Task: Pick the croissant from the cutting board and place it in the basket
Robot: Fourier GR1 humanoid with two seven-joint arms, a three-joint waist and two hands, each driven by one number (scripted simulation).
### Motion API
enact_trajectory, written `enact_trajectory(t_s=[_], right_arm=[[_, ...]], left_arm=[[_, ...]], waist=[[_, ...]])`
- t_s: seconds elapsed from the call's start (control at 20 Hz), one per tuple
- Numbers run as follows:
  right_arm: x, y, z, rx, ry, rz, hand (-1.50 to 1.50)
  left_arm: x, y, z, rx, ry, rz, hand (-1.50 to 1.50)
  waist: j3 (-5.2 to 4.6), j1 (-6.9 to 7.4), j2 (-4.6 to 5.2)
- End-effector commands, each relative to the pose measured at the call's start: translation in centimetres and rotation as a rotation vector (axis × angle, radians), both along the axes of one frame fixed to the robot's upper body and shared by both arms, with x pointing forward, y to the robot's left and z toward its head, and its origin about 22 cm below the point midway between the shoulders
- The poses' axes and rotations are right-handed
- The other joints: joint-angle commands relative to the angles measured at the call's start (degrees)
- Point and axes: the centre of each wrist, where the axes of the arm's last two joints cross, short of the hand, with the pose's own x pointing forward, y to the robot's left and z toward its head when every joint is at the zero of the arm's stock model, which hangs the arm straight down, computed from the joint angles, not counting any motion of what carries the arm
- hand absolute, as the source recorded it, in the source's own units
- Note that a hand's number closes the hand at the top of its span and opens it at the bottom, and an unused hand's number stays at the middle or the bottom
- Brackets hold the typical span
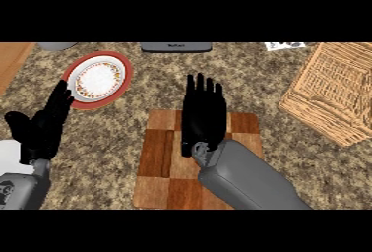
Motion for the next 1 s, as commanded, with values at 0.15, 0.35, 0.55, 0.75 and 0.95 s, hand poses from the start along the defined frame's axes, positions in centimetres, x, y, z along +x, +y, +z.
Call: enact_trajectory(t_s=[0.15, 0.35, 0.55, 0.75, 0.95], right_arm=[[-3.3, 1.5, 3.4, -0.017, 0.064, -0.130, -1.50], [-3.0, 1.4, 1.9, 0.036, 0.011, -0.127, -1.50], [-3.6, 0.4, -1.8, 0.049, 0.036, -0.113, -1.50], [-2.9, -1.7, -1.9, 0.055, 0.032, -0.107, -1.50], [-5.1, -1.7, -6.0, 0.056, 0.013, -0.071, -1.50]], left_arm=[[-0.5, 0.1, -0.4, -0.009, -0.002, -0.017, 0.00], [0.2, 0.1, -0.6, 0.007, -0.010, -0.012, 0.00], [0.9, -1.0, 2.2, 0.006, -0.022, 0.001, 0.00], [-0.3, 0.2, 1.0, -0.007, -0.006, -0.001, 0.00], [0.3, -0.1, 1.2, -0.004, -0.035, 0.000, 0.00]], waist=[[0.11, 0.66, 0.57], [0.13, 0.53, 0.92], [0.20, 0.47, 0.87], [0.18, 0.29, 0.88], [0.18, 0.11, 0.93]])
